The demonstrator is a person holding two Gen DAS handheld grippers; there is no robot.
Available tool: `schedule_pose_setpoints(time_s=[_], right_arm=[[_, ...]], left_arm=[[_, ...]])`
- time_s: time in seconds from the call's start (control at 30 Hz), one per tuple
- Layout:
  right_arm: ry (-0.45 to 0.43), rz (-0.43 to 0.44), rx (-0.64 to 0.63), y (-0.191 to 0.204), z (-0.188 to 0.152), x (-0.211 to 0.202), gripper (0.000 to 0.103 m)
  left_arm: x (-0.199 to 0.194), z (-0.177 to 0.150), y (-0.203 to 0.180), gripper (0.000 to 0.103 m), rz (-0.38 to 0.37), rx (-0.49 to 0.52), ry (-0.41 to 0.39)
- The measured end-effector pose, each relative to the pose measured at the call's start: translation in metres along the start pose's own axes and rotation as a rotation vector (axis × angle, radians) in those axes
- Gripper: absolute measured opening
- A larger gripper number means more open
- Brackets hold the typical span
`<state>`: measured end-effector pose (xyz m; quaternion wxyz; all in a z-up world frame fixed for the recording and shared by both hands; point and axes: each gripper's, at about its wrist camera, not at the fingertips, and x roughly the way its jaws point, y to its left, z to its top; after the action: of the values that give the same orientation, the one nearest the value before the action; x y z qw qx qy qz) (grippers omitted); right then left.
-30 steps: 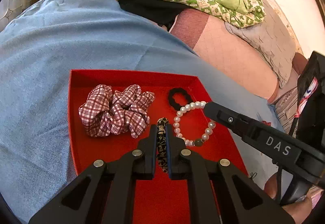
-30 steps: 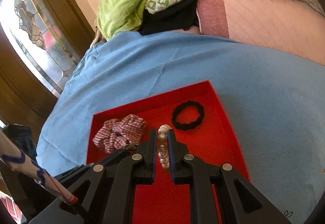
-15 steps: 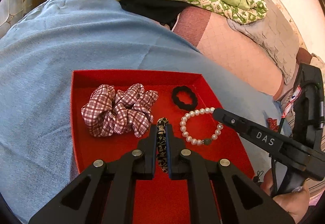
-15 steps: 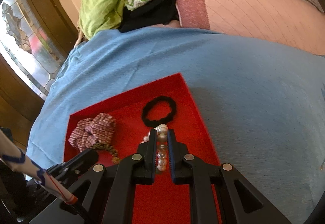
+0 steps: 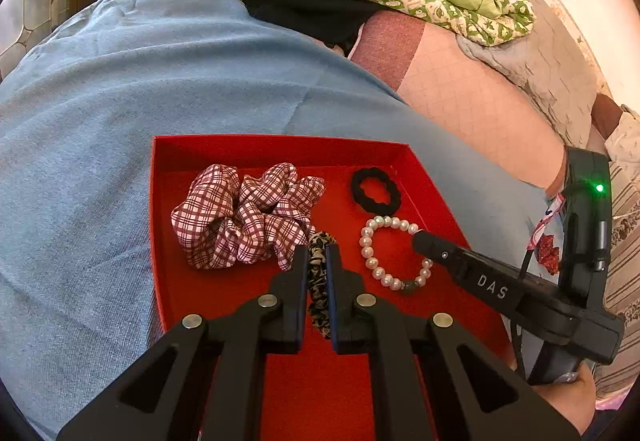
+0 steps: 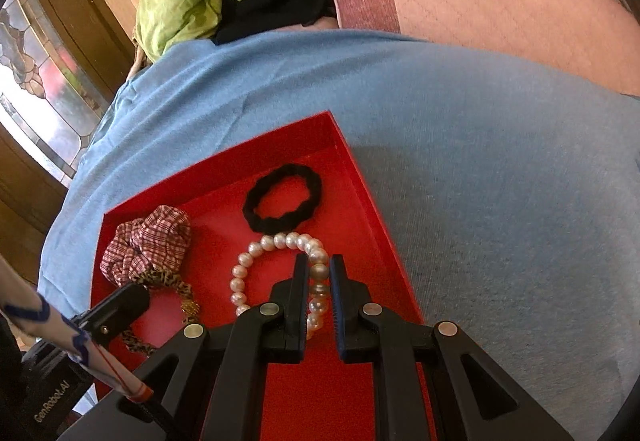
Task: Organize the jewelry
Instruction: 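Lower both items into the tray and open both tools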
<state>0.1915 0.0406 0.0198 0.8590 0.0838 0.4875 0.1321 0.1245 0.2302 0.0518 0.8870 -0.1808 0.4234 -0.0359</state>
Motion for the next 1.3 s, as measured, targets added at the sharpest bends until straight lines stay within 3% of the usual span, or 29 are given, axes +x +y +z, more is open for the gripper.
schedule_pose_setpoints(time_s=[0.97,1.1,1.3], right_arm=[[0.013,0.001,-0.021,0.0024,-0.0028,0.0043,0.011],[0.014,0.005,-0.015,0.0016,-0.0035,0.0035,0.012],[0.012,0.006,-0.014,0.0023,-0.0049,0.0010,0.012]], left_arm=[[-0.0023,0.0006,0.0000,0.009,0.020,-0.008,-0.007],[-0.0037,0.0003,-0.0010,0.015,0.024,-0.005,-0.013],[-0.0051,0.0008,-0.0007,0.016,0.023,-0.007,-0.016]])
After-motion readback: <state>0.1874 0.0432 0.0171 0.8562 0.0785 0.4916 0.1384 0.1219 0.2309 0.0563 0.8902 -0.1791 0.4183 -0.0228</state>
